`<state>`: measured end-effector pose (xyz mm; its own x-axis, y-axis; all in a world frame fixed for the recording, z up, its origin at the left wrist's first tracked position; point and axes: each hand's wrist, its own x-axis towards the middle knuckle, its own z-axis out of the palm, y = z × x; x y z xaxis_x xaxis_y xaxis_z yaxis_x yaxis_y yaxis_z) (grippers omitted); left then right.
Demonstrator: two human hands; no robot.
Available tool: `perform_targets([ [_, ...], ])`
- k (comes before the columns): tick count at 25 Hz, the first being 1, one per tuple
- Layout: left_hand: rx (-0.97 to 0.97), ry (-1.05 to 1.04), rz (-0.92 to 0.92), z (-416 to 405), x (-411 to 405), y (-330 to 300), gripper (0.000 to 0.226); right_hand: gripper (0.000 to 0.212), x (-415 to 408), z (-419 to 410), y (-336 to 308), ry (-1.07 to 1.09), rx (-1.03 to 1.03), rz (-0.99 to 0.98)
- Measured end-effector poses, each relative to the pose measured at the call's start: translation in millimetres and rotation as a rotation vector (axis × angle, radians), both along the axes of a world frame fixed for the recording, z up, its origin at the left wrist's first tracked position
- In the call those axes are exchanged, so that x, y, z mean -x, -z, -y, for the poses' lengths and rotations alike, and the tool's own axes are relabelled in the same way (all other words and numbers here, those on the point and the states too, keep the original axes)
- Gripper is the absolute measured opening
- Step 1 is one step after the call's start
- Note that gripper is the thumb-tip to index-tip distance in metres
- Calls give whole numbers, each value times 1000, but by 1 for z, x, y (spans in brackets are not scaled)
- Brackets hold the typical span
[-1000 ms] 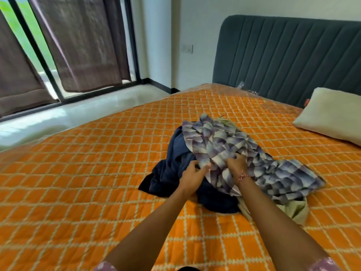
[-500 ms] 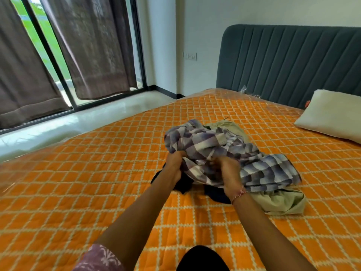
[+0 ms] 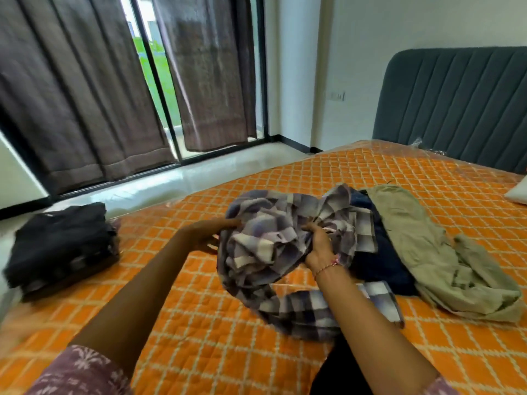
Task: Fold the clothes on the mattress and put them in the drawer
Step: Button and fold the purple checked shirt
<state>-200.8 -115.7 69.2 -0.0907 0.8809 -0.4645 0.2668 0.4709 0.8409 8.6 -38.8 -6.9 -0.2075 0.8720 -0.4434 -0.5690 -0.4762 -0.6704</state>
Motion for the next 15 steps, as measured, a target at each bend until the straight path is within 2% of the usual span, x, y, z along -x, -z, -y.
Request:
perform_targets([
  [1,-55,-68,-38,10,16,-2,87,5,20,11,-2,-2,-30,-34],
  [2,-99,-87,2,19,24,-6,92,5,39,20,-4,-16,-51,-62],
  [3,-135,-47,44,26,27,-11,84,6,58,32,-13,-38,-58,-82],
  [5,-188,88,-13,44,29,-19,53,14,96,59,-33,-48,-57,-223],
  [6,-236,99,-67,52,33,-21,53,17,115,71,-43,-50,-65,-292],
  [8,-365,-5,-168,67,45,-24,53,23,147,96,-59,-51,-61,-390],
  [9,-436,-73,-259,77,59,-26,45,28,163,110,-67,-67,-60,-425],
  [11,-504,-192,-520,85,81,-29,24,34,181,127,-77,-177,-73,-417],
  [12,-549,-281,-596,92,95,-33,20,31,190,134,-83,-262,-98,-382],
  [15,-714,-489,-582,106,130,-49,25,27,207,148,-100,-503,-168,-143],
])
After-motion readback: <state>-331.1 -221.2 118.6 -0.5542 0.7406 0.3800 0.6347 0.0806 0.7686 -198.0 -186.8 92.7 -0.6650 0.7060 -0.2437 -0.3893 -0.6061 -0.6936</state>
